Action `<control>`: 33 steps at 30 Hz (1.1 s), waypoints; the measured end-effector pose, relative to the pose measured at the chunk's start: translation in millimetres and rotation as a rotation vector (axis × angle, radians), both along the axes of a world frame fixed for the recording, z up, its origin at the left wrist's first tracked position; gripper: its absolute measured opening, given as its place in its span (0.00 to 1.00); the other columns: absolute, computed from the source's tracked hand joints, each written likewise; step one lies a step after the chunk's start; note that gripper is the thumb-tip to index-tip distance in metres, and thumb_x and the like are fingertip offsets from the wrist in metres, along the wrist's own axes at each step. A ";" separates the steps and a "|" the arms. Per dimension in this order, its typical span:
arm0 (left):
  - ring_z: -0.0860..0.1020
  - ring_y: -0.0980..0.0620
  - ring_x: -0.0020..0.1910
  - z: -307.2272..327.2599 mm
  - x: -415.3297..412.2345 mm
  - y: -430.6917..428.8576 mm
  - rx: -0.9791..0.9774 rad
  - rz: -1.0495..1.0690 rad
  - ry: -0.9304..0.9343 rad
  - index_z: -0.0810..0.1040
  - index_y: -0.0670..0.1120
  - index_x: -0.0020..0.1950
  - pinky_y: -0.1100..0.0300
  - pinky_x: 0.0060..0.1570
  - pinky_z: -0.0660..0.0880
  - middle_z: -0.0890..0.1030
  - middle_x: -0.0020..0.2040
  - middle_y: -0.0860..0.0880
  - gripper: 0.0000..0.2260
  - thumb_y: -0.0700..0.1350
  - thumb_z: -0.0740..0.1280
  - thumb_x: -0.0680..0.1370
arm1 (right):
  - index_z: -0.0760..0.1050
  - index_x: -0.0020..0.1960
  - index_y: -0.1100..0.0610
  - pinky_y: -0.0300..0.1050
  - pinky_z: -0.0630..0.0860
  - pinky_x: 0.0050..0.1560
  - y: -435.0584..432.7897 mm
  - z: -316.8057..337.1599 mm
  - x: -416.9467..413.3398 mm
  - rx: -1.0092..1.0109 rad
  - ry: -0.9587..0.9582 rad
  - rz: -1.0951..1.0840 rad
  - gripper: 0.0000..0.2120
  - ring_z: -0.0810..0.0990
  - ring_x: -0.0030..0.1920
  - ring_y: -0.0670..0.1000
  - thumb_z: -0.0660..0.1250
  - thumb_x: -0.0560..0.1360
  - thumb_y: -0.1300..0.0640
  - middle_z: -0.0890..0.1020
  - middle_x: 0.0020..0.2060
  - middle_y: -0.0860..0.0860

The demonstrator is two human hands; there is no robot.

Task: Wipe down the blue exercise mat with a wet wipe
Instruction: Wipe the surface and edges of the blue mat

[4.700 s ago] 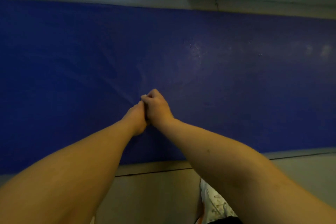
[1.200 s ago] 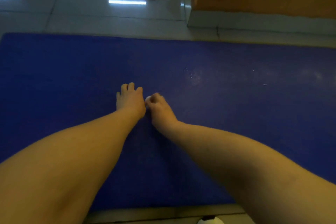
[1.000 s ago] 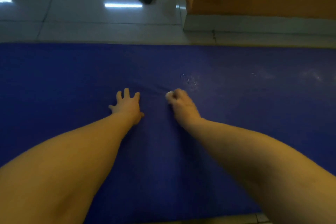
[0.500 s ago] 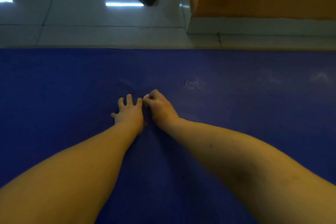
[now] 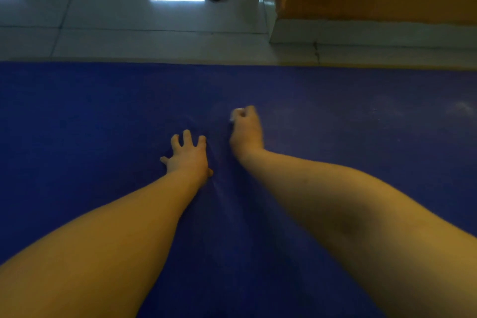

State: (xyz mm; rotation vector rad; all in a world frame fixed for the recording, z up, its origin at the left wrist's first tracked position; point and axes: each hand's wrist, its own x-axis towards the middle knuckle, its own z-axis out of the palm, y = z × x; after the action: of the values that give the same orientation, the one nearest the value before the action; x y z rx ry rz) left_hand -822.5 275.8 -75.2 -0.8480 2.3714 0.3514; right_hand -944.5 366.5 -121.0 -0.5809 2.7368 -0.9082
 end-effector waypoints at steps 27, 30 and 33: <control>0.40 0.37 0.80 0.7 -44.7 -44.0 -0.025 0.048 0.002 0.44 0.58 0.82 0.30 0.69 0.64 0.38 0.82 0.48 0.50 0.64 0.74 0.71 | 0.78 0.56 0.64 0.53 0.75 0.45 -14.5 -4.4 -36.0 0.134 0.431 0.754 0.13 0.72 0.48 0.61 0.70 0.73 0.70 0.75 0.51 0.60; 0.39 0.37 0.80 -0.4 -45.3 -45.3 -0.017 0.045 -0.005 0.44 0.58 0.82 0.30 0.69 0.64 0.38 0.82 0.48 0.50 0.65 0.73 0.71 | 0.79 0.47 0.51 0.60 0.75 0.55 10.1 -0.1 -85.9 0.155 0.522 0.517 0.05 0.78 0.49 0.55 0.64 0.78 0.55 0.78 0.50 0.54; 0.39 0.37 0.79 0.6 -47.9 -44.7 -0.014 0.032 -0.021 0.44 0.57 0.82 0.29 0.68 0.63 0.38 0.82 0.47 0.51 0.65 0.74 0.71 | 0.77 0.52 0.53 0.58 0.73 0.59 21.2 -0.7 -132.8 0.230 0.276 0.096 0.08 0.76 0.53 0.56 0.59 0.78 0.58 0.75 0.55 0.55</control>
State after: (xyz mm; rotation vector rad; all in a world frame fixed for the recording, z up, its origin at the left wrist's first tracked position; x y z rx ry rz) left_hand -870.4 231.2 -74.6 -0.8924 2.3463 0.3376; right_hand -1077.3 387.6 -121.7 -0.8382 2.9668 -0.5133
